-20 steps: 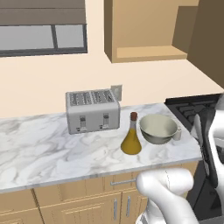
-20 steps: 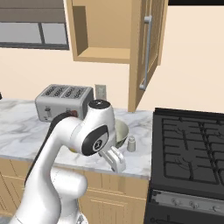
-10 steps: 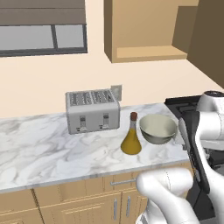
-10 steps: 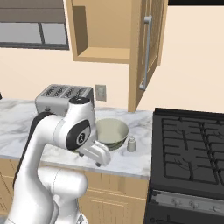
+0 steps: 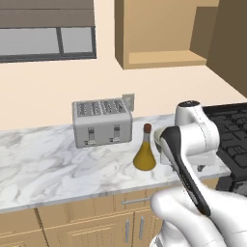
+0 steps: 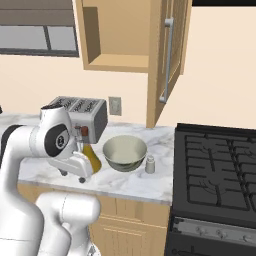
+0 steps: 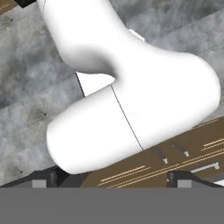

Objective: Retrieve the bottle and the shaker from the cabinet and place them next to the mixing bowl on the counter. Then add garlic from the fridge to the mixing bowl.

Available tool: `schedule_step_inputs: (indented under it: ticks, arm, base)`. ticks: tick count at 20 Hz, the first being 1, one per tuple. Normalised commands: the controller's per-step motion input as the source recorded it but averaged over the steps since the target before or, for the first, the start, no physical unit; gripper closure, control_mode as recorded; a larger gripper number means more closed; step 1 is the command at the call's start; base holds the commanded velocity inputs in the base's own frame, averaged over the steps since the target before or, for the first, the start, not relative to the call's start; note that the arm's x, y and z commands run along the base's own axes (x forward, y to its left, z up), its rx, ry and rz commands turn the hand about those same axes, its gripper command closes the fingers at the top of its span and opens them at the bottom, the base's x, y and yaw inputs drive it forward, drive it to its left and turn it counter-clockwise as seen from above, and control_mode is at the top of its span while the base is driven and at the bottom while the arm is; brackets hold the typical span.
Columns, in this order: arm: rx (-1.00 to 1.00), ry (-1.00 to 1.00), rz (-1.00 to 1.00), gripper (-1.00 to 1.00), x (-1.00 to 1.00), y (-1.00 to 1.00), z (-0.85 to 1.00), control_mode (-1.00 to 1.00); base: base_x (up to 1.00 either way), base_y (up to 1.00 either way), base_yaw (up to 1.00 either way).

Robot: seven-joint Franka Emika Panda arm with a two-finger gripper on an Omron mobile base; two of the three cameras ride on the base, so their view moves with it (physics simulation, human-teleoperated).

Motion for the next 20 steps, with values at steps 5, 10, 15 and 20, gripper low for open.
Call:
schedule_step_inputs:
  ticks: [5,10,15,20]
  arm:
    - [0.0,0.0,0.0,-1.0,0.0,0.14,0.0,-1.0]
    - [0.0,0.0,-0.01,-1.0,0.0,0.09,0.0,-1.0]
    - [0.0,0.0,-0.02,-1.0,-0.03,0.02,0.0,1.0]
    - [0.0,0.0,0.0,-1.0,0.0,0.0,0.0,1.0]
  base:
    - [0.0,0.0,0.0]
    - [0.0,0.0,0.0]
    - [-0.17,0.11,-0.07]
    - [-0.33,0.14,-0.14]
